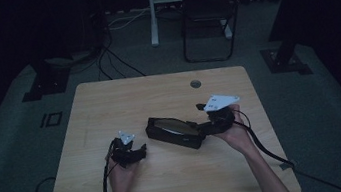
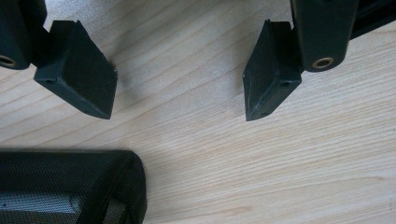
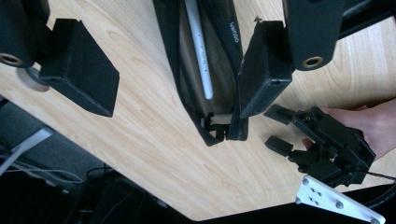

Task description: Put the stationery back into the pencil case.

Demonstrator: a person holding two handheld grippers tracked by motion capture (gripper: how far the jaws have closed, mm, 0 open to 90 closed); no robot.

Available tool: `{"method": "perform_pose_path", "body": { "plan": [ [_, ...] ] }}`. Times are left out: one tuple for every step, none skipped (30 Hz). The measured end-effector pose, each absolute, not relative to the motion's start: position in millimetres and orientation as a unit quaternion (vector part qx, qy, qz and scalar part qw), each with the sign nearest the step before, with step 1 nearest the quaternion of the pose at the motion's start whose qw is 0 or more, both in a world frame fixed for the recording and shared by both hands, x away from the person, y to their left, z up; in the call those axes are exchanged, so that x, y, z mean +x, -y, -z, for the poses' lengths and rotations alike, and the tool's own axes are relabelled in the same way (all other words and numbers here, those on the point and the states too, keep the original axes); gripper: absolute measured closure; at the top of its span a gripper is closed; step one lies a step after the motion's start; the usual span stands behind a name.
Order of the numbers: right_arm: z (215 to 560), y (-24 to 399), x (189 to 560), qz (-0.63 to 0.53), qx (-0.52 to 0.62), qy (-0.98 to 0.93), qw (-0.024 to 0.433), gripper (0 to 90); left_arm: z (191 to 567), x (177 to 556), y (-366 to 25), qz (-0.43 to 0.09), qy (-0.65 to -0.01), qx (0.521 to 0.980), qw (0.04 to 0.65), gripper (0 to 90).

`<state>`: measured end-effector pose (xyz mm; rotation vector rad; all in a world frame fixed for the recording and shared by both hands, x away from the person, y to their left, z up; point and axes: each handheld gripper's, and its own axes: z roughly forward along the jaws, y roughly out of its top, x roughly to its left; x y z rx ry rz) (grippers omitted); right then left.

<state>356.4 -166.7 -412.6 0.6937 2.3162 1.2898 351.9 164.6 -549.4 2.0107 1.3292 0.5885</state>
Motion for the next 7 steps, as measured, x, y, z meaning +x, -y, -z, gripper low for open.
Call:
{"method": "perform_pose_path", "body": {
  "plan": [
    [413,167,356,-0.461,0.248,-0.828,0.199,29.1,549,352,-165,-0.224,-0.507,0.767,0.324,26.5],
    [413,169,356,-0.464,0.25,-0.826,0.201,29.1,549,352,-165,-0.224,-0.507,0.767,0.324,26.5],
    [413,171,356,-0.464,0.253,-0.824,0.202,29.1,549,352,-165,-0.224,-0.506,0.767,0.323,26.5],
    [414,174,356,-0.464,0.257,-0.823,0.203,29.1,549,352,-165,-0.224,-0.506,0.768,0.323,26.5],
    [414,174,356,-0.464,0.257,-0.823,0.203,29.1,549,352,-165,-0.224,-0.506,0.768,0.323,26.5],
    [418,180,358,-0.463,0.266,-0.821,0.202,29.2,549,352,-165,-0.224,-0.506,0.768,0.323,26.5],
    [419,182,358,-0.462,0.268,-0.821,0.202,29.2,549,352,-165,-0.224,-0.506,0.768,0.323,26.5]
  ]
}}
